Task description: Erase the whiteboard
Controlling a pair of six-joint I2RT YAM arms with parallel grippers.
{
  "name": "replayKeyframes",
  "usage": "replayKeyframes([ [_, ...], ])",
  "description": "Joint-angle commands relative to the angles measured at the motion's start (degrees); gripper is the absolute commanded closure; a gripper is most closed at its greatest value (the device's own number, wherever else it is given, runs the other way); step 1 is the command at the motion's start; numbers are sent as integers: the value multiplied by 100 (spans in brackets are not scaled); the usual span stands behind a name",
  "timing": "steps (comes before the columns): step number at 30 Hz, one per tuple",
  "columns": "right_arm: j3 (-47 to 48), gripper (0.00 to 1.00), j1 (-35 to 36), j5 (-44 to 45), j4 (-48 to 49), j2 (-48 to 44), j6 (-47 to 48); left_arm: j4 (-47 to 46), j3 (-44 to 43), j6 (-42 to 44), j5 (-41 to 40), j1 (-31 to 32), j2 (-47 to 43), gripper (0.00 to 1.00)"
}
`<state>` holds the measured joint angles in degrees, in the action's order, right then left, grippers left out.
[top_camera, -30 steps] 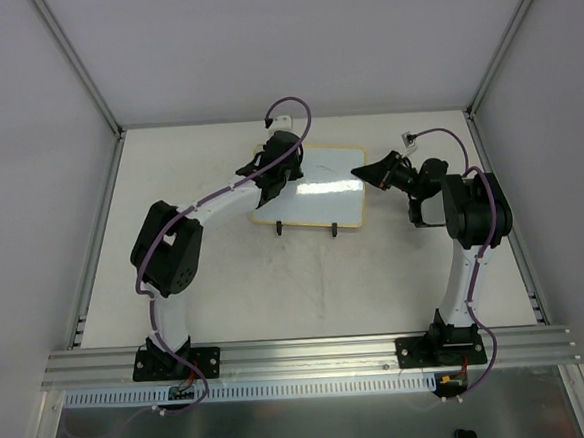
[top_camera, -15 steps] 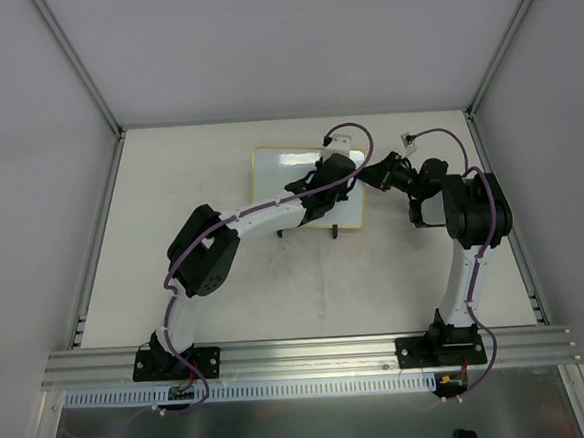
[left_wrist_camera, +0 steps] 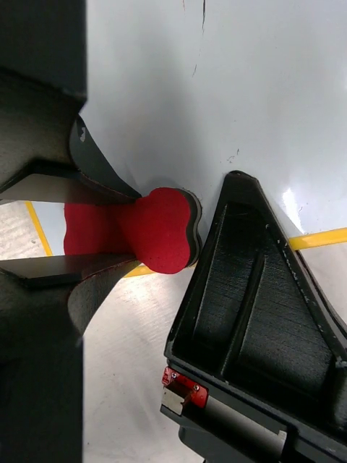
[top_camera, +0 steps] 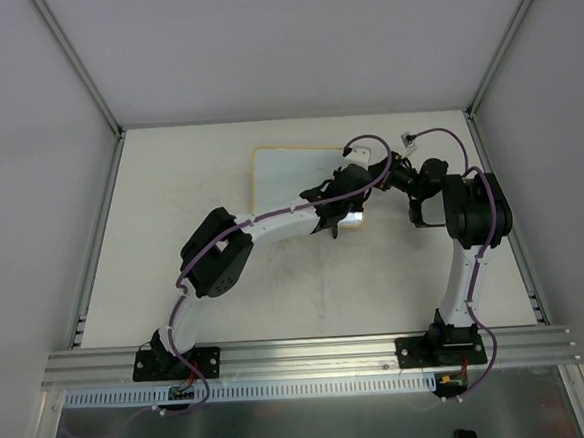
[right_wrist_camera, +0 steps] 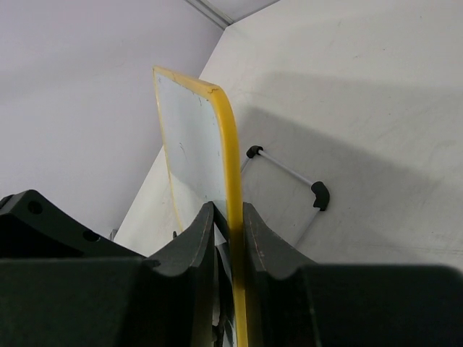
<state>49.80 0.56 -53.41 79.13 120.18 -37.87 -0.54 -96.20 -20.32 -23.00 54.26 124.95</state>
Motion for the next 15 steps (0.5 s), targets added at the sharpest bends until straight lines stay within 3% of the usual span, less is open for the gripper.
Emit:
replayKeyframes([
  [1,-93,100,41,-73,867,-3,210,598,304,98,-170,-590,153,100],
  [10,-111,100,32,-73,867,-30,218,686,348,423,-336,-1181,-207,100],
  [15,-111,100,41,-65,867,-47,253,713,821,239,-310,-1435,-392,100],
])
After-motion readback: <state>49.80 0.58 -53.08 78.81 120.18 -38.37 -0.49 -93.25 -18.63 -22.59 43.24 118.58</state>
